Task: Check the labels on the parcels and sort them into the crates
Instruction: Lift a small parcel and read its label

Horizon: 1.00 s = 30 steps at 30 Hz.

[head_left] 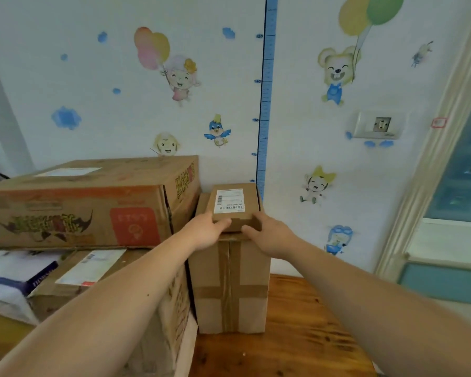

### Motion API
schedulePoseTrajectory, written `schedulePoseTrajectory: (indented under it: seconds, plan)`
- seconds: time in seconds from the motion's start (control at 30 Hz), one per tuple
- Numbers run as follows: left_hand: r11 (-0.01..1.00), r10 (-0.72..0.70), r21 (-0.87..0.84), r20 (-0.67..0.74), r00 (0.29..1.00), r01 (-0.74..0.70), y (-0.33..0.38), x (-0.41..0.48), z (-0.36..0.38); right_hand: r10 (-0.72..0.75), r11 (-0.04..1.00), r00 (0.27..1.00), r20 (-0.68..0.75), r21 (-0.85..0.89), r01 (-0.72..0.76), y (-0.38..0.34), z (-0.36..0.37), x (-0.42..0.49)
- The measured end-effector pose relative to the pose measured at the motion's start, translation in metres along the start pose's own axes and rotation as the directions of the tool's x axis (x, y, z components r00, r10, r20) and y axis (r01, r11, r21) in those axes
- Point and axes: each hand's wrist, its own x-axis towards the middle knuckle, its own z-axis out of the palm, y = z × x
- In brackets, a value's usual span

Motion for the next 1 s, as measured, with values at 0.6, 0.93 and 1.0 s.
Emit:
schedulePoseTrajectory:
  seconds: [0.6, 0.93, 1.0]
  plan:
    - [0.702, -0.099, -0.71, -0.186, 0.978, -0.064, 0.027, -0.033, 0.02, 0.074, 0.941, 0.867, -0.493, 0.322, 0.103, 0.015, -0.021, -0.063]
    - [0.751, 0.009, -0.647, -0.185, 0.983, -0.129, 0.1, -0.092, 0.071, 0.094, 0.884, 0.848, -0.522, 0.436, 0.17, 0.07, -0.078, -0.136]
    - [0.737, 0.028, -0.659, -0.193, 0.981, -0.15, 0.11, -0.1, 0.081, 0.126, 0.855, 0.88, -0.459, 0.499, 0.138, 0.083, -0.087, -0.147]
